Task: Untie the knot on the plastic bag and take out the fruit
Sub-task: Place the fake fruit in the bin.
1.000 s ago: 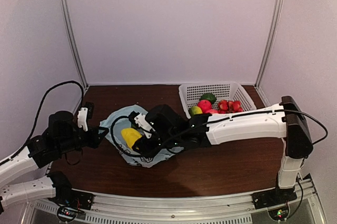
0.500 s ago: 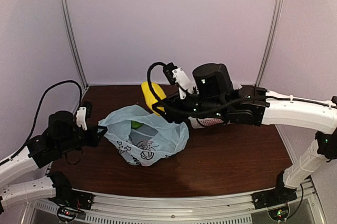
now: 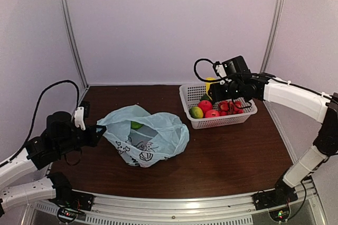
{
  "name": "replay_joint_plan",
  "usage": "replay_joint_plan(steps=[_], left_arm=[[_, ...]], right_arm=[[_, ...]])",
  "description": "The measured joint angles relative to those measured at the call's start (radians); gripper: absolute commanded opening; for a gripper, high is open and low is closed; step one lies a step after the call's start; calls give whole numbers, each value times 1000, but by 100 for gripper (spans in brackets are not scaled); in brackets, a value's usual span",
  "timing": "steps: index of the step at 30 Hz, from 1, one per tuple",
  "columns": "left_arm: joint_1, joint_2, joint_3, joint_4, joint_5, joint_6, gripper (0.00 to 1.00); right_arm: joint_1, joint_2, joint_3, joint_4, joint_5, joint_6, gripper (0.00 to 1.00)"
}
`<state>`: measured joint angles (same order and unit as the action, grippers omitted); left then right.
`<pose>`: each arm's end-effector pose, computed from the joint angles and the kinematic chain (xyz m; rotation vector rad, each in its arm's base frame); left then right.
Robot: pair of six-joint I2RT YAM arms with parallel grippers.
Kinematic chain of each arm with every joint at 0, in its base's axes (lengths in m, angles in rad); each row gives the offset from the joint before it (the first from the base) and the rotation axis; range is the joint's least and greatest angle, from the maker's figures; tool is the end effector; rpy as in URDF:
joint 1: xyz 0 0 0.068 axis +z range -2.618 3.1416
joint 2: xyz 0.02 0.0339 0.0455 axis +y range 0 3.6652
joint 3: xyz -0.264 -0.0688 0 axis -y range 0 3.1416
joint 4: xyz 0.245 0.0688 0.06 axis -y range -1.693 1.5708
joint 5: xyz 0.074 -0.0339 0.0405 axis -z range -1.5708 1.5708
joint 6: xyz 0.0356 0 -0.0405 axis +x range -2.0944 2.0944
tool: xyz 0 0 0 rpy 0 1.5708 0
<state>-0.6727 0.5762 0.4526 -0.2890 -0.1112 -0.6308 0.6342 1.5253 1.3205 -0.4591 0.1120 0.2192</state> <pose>0.1193 -0.0900 0.2428 -0.0317 2.0557 -0.7240 0.2813 0.2019 0.3187 -0.4035 2.2151 0.3391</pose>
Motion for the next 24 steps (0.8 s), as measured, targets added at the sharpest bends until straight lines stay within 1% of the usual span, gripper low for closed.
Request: replay_joint_plan(steps=[5, 11, 18, 24], left_arm=[[0, -2, 0, -1, -2, 0, 0], [0, -2, 0, -4, -2, 0, 0], [0, -3, 0, -5, -2, 0, 0], [0, -3, 0, -5, -2, -1, 0]], right_arm=[[-126, 100, 0, -2, -60, -27, 46], [-212, 238, 14, -11, -127, -57, 46], [-252, 335, 87, -24, -160, -90, 46], [-262, 392, 142, -47, -154, -109, 51]])
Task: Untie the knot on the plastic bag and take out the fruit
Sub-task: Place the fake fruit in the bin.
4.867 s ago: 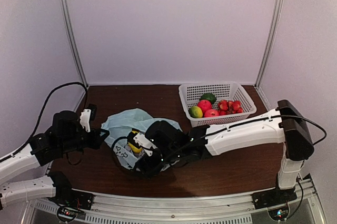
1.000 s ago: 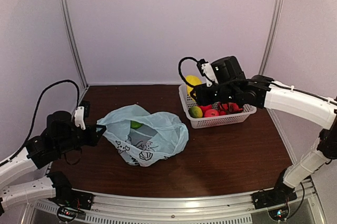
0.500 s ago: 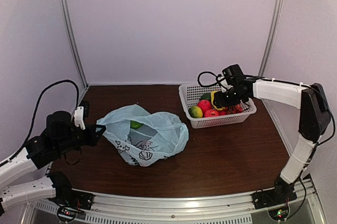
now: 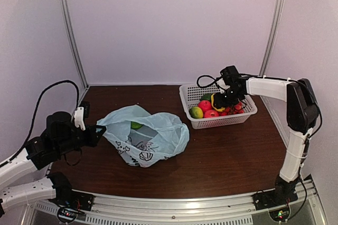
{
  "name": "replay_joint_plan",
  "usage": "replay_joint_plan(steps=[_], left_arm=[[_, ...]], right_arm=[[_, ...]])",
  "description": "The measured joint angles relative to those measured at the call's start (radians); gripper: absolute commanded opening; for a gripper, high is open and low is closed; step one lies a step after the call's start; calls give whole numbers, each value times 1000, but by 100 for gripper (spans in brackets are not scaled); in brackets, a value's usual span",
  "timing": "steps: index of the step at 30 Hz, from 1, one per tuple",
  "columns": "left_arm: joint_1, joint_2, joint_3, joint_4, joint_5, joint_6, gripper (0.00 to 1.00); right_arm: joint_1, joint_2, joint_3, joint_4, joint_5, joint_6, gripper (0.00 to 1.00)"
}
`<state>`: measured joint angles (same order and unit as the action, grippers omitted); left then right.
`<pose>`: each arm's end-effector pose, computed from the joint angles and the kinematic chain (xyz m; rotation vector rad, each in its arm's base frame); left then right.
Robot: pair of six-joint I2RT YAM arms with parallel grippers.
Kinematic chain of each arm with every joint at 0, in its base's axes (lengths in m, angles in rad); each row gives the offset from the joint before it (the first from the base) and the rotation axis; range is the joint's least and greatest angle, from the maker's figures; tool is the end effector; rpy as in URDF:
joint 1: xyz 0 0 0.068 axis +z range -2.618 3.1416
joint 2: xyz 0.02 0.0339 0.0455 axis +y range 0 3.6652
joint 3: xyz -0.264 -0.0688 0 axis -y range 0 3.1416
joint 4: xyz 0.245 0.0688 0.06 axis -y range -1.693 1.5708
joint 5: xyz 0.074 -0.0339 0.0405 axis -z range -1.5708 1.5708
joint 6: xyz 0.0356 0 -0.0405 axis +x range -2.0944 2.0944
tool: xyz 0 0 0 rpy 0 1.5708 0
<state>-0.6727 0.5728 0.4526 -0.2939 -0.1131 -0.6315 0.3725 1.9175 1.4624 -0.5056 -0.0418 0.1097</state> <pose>0.1188 -0.0895 0.2428 -0.0336 2.0567 -0.7219 0.3896 0.1538 0.2182 -0.3505 2.5240 0.2433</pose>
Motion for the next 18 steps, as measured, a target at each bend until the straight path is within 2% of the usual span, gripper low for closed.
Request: replay_joint_plan(steps=[4, 9, 18], left_arm=[[0, 0, 0, -1, 0, 0, 0], [0, 0, 2, -10, 0, 0, 0], [0, 0, 11, -21, 0, 0, 0]], right_arm=[[0, 9, 9, -16, 19, -6, 59], [-3, 9, 13, -24, 27, -13, 76], [-10, 9, 16, -31, 42, -16, 90]])
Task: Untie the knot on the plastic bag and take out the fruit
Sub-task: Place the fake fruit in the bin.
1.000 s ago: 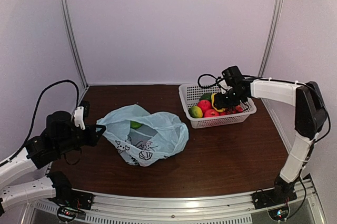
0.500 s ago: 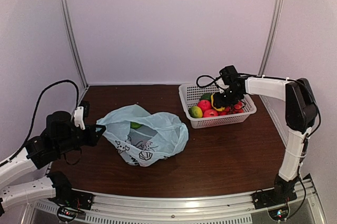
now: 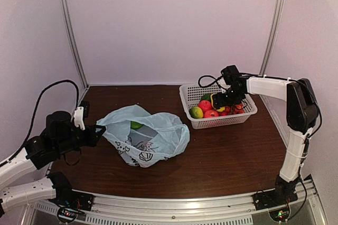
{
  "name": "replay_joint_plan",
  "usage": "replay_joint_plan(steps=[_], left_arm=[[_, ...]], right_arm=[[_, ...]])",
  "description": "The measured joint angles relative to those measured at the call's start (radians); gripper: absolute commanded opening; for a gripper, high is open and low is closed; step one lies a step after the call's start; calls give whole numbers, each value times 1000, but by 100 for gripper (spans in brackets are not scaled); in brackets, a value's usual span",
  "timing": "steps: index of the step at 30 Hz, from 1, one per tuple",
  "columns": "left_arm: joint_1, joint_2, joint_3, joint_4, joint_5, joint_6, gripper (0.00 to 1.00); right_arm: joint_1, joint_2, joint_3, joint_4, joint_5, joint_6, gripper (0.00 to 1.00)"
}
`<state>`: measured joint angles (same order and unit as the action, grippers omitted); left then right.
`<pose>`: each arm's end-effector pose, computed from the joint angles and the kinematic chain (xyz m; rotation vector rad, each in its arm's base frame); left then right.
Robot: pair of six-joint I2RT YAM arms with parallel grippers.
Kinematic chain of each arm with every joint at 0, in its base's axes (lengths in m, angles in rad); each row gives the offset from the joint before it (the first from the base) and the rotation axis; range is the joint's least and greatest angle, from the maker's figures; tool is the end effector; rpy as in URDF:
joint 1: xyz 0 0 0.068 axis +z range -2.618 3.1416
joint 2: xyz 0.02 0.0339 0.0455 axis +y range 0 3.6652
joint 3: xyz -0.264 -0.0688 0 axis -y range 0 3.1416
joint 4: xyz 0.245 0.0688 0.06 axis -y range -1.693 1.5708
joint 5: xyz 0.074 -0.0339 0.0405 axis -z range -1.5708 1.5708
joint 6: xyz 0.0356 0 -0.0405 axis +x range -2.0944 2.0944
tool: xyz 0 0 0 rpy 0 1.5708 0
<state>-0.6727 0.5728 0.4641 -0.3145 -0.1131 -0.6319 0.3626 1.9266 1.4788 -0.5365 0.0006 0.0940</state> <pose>0.1182 -0.0890 0.2447 -0.0334 2.0655 -0.7171 0.3922 0.1488 0.2177 -0.3432 2.5416 0.1745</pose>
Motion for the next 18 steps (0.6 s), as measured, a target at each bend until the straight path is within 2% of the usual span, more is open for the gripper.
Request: replay_joint_plan(steps=[4, 7, 18], left_arm=[[0, 0, 2, 0, 0, 0, 0], [0, 0, 3, 0, 0, 0, 0], [0, 0, 23, -1, 2, -24, 0]], right_arm=[[0, -2, 2, 0, -3, -2, 96], [-1, -16, 2, 1, -19, 0, 98], [25, -220, 2, -24, -50, -3, 94]])
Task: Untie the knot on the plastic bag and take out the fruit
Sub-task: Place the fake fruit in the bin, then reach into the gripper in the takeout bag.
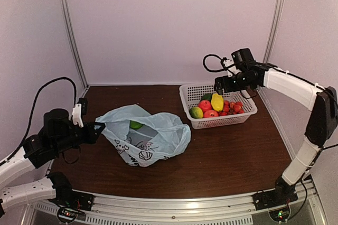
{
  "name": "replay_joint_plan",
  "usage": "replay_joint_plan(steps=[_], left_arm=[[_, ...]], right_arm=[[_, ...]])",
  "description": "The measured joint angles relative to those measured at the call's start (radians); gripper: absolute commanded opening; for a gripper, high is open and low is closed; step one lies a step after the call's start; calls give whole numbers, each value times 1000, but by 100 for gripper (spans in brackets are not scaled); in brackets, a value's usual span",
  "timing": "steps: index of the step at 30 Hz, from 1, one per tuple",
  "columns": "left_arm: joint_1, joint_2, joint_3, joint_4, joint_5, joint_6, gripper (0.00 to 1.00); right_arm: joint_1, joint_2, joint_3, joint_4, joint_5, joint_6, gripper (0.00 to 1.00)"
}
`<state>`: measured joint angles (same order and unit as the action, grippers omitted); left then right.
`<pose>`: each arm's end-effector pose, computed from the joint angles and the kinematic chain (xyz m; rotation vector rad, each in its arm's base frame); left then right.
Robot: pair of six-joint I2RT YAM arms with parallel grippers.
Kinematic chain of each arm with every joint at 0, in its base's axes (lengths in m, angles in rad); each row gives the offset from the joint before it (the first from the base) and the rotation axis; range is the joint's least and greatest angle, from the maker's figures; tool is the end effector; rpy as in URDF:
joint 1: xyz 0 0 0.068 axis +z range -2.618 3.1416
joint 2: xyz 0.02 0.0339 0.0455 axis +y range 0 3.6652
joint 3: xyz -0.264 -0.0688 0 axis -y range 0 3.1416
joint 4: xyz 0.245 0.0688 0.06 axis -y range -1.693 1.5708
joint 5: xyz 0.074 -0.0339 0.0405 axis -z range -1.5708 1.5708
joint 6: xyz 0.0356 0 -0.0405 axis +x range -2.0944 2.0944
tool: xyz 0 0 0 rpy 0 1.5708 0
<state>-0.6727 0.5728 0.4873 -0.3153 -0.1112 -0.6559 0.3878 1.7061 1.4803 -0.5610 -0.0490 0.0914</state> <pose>0.1183 -0.0892 0.2528 -0.0582 2.0471 -0.7460 0.3559 0.1473 0.3011 -0.3745 2.3457 0.2896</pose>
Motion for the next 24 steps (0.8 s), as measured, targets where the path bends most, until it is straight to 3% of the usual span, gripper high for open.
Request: replay_joint_plan(steps=[4, 11, 18, 24], left_arm=[[0, 0, 17, 1, 3, -17, 0], [0, 18, 32, 2, 11, -49, 0], [0, 22, 33, 1, 19, -67, 0], [0, 22, 33, 5, 30, -77, 0]], right_arm=[[85, -130, -6, -6, 2, 5, 92], [369, -265, -21, 37, -23, 37, 81], [584, -213, -33, 134, -38, 91, 75], [744, -66, -9, 200, -33, 116, 67]])
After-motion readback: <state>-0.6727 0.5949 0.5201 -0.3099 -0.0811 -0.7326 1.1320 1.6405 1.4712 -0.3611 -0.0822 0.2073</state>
